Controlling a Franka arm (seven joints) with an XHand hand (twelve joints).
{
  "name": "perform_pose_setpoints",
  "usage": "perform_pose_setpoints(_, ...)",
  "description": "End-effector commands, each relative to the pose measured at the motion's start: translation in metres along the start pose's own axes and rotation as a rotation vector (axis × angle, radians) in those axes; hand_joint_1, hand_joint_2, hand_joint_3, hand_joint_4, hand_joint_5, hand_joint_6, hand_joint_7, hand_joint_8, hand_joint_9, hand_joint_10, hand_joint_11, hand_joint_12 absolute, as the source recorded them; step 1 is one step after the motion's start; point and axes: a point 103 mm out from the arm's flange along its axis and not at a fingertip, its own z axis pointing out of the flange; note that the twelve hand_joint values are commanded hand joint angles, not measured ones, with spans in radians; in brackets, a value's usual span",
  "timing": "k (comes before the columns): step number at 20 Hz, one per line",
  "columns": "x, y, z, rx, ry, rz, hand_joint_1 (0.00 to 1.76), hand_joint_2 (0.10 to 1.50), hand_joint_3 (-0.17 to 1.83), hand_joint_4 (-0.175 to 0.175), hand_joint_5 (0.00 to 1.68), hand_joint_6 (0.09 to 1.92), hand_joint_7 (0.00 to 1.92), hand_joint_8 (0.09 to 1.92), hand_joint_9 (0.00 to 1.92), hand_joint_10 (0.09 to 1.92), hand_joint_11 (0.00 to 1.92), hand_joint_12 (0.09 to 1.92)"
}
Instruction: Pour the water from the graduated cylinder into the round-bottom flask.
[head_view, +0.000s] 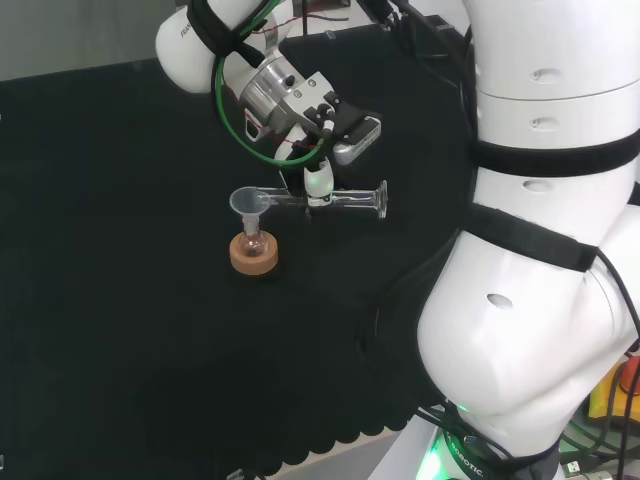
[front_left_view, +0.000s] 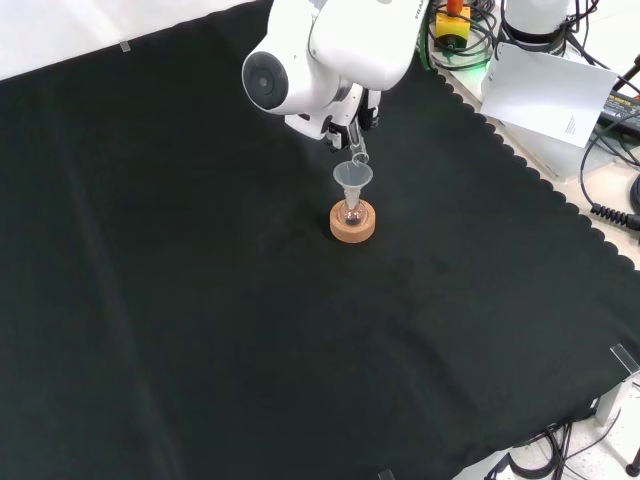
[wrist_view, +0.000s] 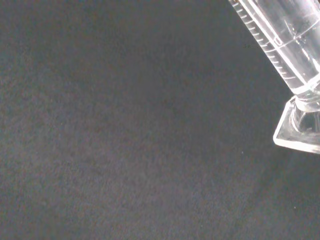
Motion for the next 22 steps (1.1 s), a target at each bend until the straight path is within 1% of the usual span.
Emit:
perform_pose_setpoints(1,0.0,-0.0001,-0.0013,0.045,0.0,0.006,1.25,1.13,0.0,-0.175,0.94,1.04,0.97,1.04,1.44,0.09,1.2,0.82)
perform_pose_setpoints(3,-0.0006,-0.0008,-0.002,0.047,0.0,0.009,1.25,1.13,0.0,-0.175,0.94,1.04,0.97,1.04,1.44,0.09,1.2,0.82)
perform_pose_setpoints(7,-0.0021,-0.0019,-0.0034,0.075,-0.003,0.023,1.25,1.13,0.0,-0.175,0.94,1.04,0.97,1.04,1.44,0.09,1.21,0.82)
perform_pose_setpoints(9,-0.0027,-0.0027,-0.0043,0.076,-0.004,0.028,1.25,1.13,0.0,-0.175,0.94,1.04,0.97,1.04,1.44,0.09,1.21,0.82)
perform_pose_setpoints(11,-0.0032,-0.003,-0.0054,0.094,-0.013,0.05,1.25,1.13,0.0,-0.175,0.94,1.04,0.97,1.04,1.44,0.09,1.21,0.82)
perform_pose_setpoints(12,-0.0036,-0.0029,-0.0056,0.106,-0.014,0.054,1.25,1.13,0.0,-0.175,0.94,1.04,0.97,1.04,1.44,0.09,1.21,0.82)
perform_pose_setpoints(16,-0.004,-0.0021,-0.0064,0.132,-0.012,0.059,1.25,1.13,0.0,-0.175,0.94,1.04,0.97,1.04,1.44,0.09,1.21,0.82)
perform_pose_setpoints(22,-0.0026,-0.0029,-0.0096,0.138,-0.016,0.065,1.25,1.13,0.0,-0.175,0.94,1.05,0.97,1.05,1.44,0.09,1.21,0.81)
